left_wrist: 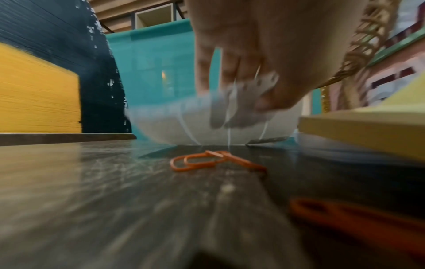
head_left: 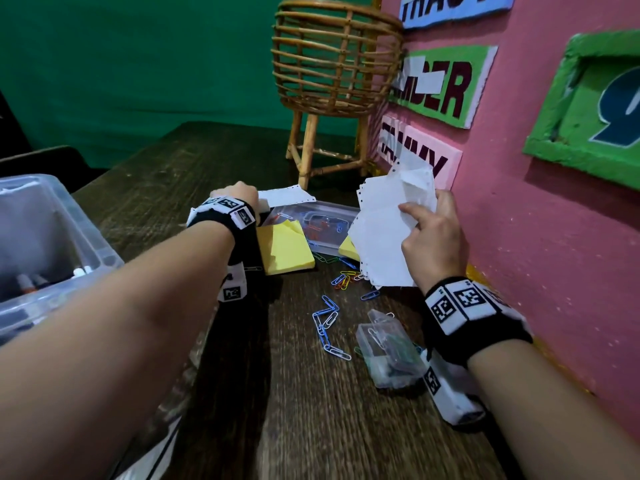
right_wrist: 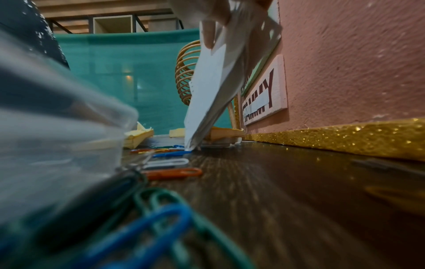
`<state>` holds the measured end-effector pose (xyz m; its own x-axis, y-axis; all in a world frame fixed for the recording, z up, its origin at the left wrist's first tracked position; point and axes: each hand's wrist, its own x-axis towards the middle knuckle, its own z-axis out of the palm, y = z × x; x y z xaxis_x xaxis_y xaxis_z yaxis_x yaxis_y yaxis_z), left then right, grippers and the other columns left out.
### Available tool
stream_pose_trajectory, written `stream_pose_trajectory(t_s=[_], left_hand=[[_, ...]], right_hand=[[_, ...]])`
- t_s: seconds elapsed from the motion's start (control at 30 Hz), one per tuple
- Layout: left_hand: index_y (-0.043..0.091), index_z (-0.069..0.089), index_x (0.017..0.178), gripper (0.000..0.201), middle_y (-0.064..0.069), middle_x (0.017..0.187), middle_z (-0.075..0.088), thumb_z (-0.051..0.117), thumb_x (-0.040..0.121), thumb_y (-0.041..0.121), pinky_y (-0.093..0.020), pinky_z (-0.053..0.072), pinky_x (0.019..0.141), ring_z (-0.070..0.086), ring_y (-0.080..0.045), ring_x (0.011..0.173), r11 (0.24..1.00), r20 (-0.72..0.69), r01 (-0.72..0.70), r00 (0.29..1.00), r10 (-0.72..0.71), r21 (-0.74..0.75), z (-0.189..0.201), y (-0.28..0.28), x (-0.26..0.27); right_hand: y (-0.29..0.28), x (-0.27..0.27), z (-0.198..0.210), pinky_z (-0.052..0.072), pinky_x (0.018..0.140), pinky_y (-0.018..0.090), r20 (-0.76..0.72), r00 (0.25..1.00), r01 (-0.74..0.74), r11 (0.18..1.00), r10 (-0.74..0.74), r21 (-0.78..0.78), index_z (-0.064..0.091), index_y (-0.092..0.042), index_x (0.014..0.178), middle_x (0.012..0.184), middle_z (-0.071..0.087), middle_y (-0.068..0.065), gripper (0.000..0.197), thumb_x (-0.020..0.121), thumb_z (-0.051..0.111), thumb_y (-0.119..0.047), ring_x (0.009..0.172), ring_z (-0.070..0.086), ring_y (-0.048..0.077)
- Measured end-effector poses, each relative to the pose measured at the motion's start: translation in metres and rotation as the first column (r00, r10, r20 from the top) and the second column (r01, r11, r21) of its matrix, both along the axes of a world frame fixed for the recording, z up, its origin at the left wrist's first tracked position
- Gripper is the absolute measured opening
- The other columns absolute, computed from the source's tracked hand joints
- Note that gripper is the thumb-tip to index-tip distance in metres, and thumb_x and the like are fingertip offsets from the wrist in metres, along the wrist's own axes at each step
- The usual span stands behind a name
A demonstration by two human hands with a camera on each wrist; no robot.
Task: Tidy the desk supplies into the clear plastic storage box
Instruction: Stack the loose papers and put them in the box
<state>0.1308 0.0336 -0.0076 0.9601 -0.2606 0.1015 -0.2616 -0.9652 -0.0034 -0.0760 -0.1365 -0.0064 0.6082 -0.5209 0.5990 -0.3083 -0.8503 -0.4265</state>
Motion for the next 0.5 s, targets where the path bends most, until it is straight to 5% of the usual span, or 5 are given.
stream_pose_trajectory(t_s=[0.1,0.2,0.27,0.4,0.5], left_hand=[[0.006,0.060,0.110,0.035,-0.015,0.113,0.064,0.055,0.088,0.033,-0.037,0.044,0.088,0.059,-0.033,0.108,0.995,0.154,0.105,0.983,-0.103,0.000,0.005,-0.003,-0.012],[0.006,0.053,0.116,0.029,-0.015,0.119,0.060,0.048,0.093,0.024,-0.040,0.041,0.090,0.052,-0.032,0.114,0.954,0.305,0.290,0.917,-0.256,-0.072,0.002,-0.009,-0.020],[0.003,0.056,0.109,0.028,-0.017,0.111,0.063,0.040,0.097,0.022,-0.043,0.042,0.085,0.053,-0.033,0.107,0.868,0.442,0.463,0.825,-0.351,-0.176,0.003,-0.011,-0.033],[-0.005,0.058,0.074,0.041,-0.021,0.068,0.061,0.033,0.090,0.022,-0.036,0.041,0.059,0.060,-0.035,0.065,0.661,0.672,0.683,0.650,-0.355,-0.311,0.001,-0.013,-0.060],[-0.005,0.055,0.076,0.035,-0.024,0.076,0.059,0.037,0.096,0.018,-0.031,0.028,0.066,0.057,-0.035,0.074,0.588,0.667,0.680,0.685,-0.293,-0.439,0.009,-0.017,-0.078]], right_hand=[[0.002,0.000,0.001,0.051,0.081,0.038,0.000,1.000,0.013,1.000,-0.013,-0.001,0.062,-0.015,0.120,0.137,0.040,0.006,0.040,0.087,0.045,0.001,0.101,0.056,0.033],[0.003,-0.002,0.001,0.049,0.083,0.038,-0.009,1.000,0.023,1.000,-0.023,0.013,0.058,-0.013,0.124,0.141,0.036,0.007,0.040,0.088,0.045,-0.003,0.106,0.055,0.033],[0.004,-0.004,0.004,0.048,0.082,0.037,-0.028,0.999,0.037,0.999,-0.036,0.031,0.055,-0.013,0.127,0.141,0.034,0.007,0.041,0.088,0.045,-0.006,0.106,0.055,0.034],[0.007,-0.007,0.006,0.046,0.080,0.036,-0.034,0.999,0.016,1.000,-0.016,0.025,0.053,-0.011,0.128,0.143,0.032,0.009,0.039,0.090,0.043,-0.016,0.106,0.054,0.035],[0.009,-0.012,0.007,0.044,0.083,0.034,0.027,0.997,-0.072,0.997,0.072,0.025,0.056,-0.009,0.125,0.142,0.035,0.012,0.040,0.093,0.038,-0.027,0.110,0.053,0.033]])
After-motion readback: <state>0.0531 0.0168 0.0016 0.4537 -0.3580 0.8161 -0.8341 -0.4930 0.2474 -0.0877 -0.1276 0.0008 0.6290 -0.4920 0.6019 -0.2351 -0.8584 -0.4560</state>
